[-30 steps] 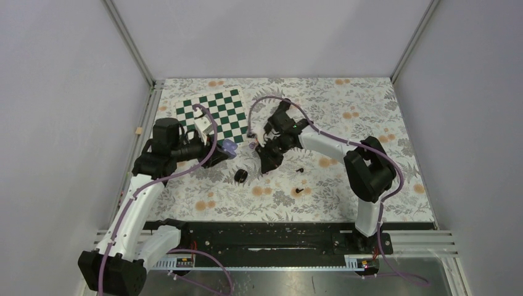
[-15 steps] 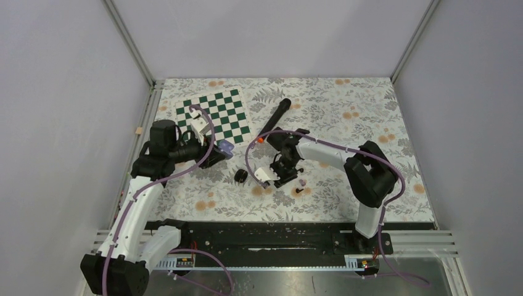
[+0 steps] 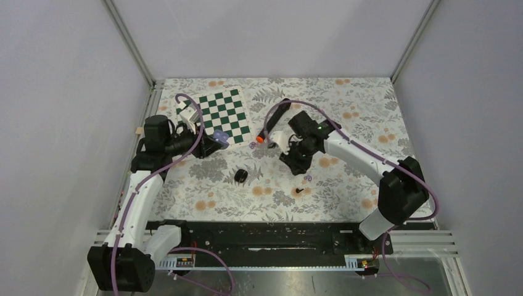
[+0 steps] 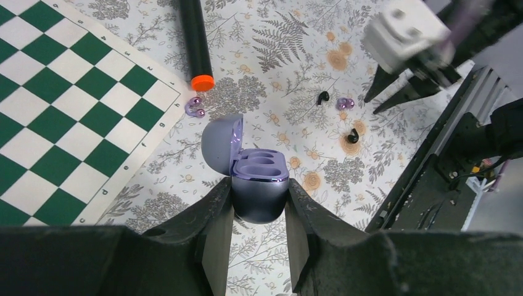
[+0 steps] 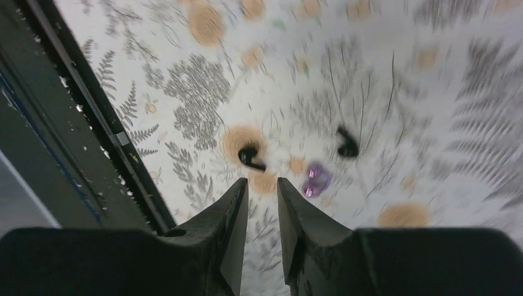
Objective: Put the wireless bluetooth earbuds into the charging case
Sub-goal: Pick up the earbud from the center of the board.
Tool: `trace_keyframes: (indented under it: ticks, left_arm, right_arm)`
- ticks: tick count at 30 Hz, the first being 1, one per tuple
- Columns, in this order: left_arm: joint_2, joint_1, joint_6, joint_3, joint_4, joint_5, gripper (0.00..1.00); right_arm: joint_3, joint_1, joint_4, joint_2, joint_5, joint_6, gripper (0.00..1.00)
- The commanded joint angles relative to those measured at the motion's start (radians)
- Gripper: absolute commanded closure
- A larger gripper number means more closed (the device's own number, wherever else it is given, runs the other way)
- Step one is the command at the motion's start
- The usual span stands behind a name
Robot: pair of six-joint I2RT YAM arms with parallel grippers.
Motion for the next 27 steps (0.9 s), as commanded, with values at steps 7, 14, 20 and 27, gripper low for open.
trace_keyframes:
  ticks: [7, 14, 20, 27]
  left_arm:
    - [-0.002, -0.018, 0.001, 0.025, -0.006, 0.009, 1.00]
    - [-0.009, -0.020, 0.025, 0.036, -0.035, -0.010, 1.00]
    - [-0.027, -0.020, 0.049, 0.031, -0.065, -0.020, 1.00]
    - [-0.028, -0.021, 0.048, 0.023, -0.059, -0.020, 1.00]
  right_arm:
    - [0.005, -0.207, -0.130, 0.093, 0.086, 0.118, 0.72]
    - [0.080, -0.226, -0.147, 0.270, 0.121, 0.048, 0.70]
    - [0.164, -0.260, -0.164, 0.370, 0.093, 0.122, 0.71]
    - [0.166, -0.266, -0.168, 0.400, 0.077, 0.128, 0.71]
